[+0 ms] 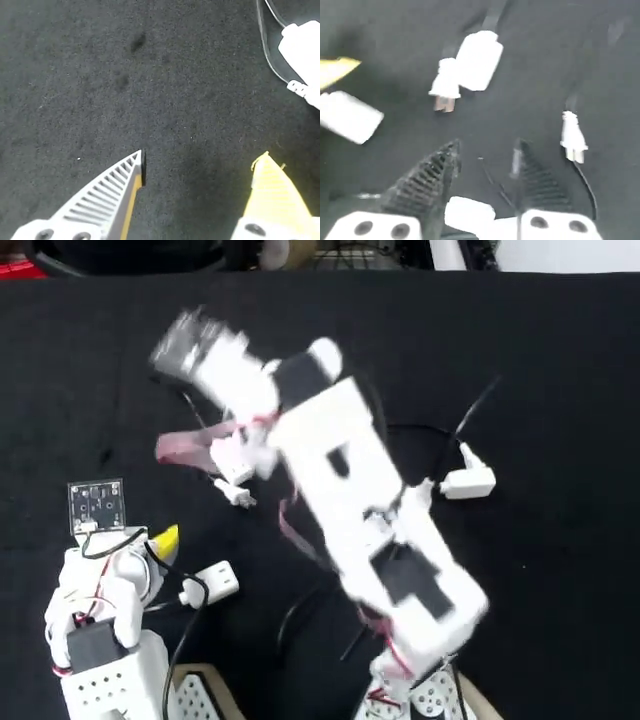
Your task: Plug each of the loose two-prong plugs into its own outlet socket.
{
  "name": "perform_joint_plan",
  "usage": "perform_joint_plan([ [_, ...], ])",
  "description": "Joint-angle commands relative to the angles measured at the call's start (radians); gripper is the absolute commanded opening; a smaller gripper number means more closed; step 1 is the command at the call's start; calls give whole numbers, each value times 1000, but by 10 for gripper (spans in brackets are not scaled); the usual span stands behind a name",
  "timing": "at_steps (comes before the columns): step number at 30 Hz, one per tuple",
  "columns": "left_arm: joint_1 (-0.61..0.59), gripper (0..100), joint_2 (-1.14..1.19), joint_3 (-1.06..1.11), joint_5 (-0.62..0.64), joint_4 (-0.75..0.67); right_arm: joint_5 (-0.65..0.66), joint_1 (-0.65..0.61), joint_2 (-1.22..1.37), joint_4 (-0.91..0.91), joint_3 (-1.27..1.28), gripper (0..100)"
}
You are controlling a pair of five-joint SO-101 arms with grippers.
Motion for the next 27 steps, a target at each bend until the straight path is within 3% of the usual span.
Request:
perform_joint_plan([
  [1,-2,342,-8,-13,-6,-21,26,-44,-205,-334,512,188],
  [4,-36,342,-8,-15,-5,-21,26,-37,-191,-592,719,256],
  [9,-50,342,-8,-27,23,-21,20,-28,-41,-835,757,232],
  [12,-50,342,-8,-27,25,-21,-25,-18,99,-833,650,233],
  [18,-50,342,-8,-27,25,-21,-63,-23,246,-623,398,233],
  [27,-48,342,-8,-25,25,-21,-98,-17,397,-628,245,230],
])
